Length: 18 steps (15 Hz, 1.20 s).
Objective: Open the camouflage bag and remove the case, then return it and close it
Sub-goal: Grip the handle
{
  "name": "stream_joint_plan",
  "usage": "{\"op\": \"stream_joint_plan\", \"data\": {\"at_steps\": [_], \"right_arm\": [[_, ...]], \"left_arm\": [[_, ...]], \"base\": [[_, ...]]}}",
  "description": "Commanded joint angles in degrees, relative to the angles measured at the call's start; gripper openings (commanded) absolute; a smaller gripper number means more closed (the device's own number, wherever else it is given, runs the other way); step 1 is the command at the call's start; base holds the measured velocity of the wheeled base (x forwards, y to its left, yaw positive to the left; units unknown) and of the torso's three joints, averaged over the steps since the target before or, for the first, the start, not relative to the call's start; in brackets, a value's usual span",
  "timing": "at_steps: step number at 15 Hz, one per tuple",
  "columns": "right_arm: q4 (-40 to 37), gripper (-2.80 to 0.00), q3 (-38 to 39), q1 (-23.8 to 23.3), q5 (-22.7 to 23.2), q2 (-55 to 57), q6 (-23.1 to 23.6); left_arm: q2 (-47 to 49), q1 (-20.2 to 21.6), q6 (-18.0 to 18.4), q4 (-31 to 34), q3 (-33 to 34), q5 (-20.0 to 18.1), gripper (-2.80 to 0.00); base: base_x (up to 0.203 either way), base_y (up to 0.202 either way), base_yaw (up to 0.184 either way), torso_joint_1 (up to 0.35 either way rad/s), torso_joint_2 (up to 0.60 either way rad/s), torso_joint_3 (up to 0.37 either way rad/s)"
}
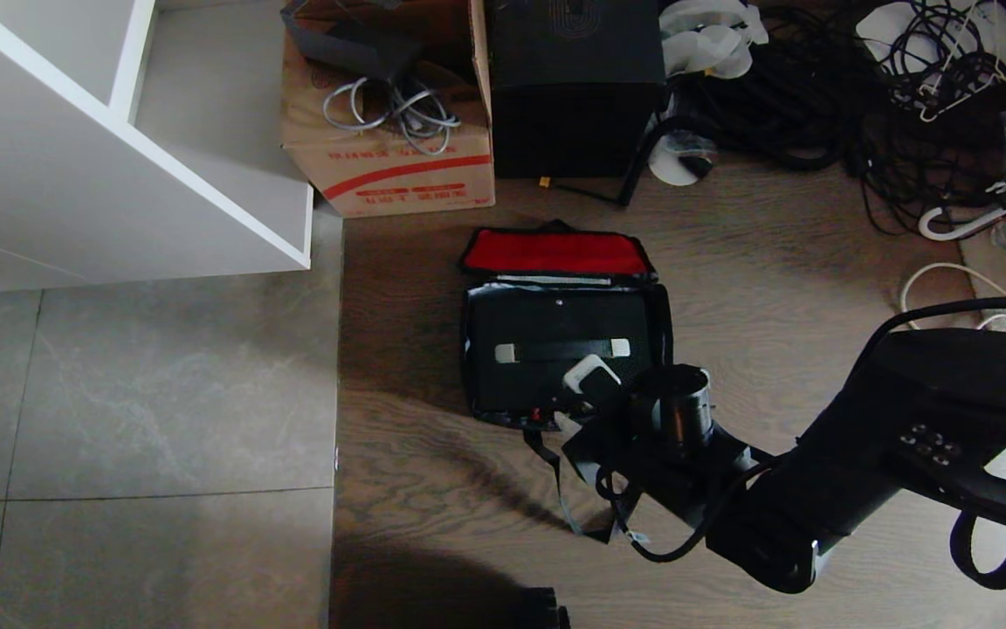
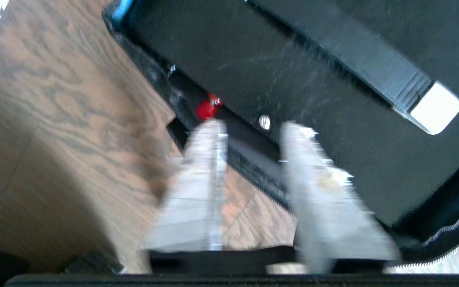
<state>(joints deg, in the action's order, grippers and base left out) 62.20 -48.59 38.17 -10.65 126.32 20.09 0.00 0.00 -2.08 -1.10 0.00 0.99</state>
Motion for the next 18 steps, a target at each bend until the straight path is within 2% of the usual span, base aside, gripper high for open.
{"op": "stream_joint_plan", "data": {"at_steps": [1,9,12,16,18], "right_arm": [[0.64,0.00,0.34,0.06,-0.16,-0.02,0.12],[0.73,0.00,0.16,-0.02,-0.33,0.16,0.12],[0.99,0.00,0.25,0.06,-2.97,0.77,0.12],[1.15,0.00,0.08,0.14,-3.31,1.03,0.21],[5.40,0.00,-0.23,0.75,-3.30,1.21,0.77]], "left_arm": [[0.00,0.00,-0.02,-0.04,0.53,-0.02,-2.80],[0.00,0.00,-0.02,-0.04,0.53,0.07,-2.80],[0.00,0.00,-0.02,-0.04,0.53,0.07,-2.80],[0.00,0.00,-0.02,-0.04,0.53,-0.02,-2.80],[0.00,0.00,-0.02,-0.04,0.53,0.00,-2.80]], "base": [[0.000,0.000,0.000,0.000,0.00,0.000],[0.000,0.000,0.000,0.000,0.00,0.000],[0.000,0.000,0.000,0.000,0.00,0.000],[0.000,0.000,0.000,0.000,0.00,0.000],[0.000,0.000,0.000,0.000,0.00,0.000]]}}
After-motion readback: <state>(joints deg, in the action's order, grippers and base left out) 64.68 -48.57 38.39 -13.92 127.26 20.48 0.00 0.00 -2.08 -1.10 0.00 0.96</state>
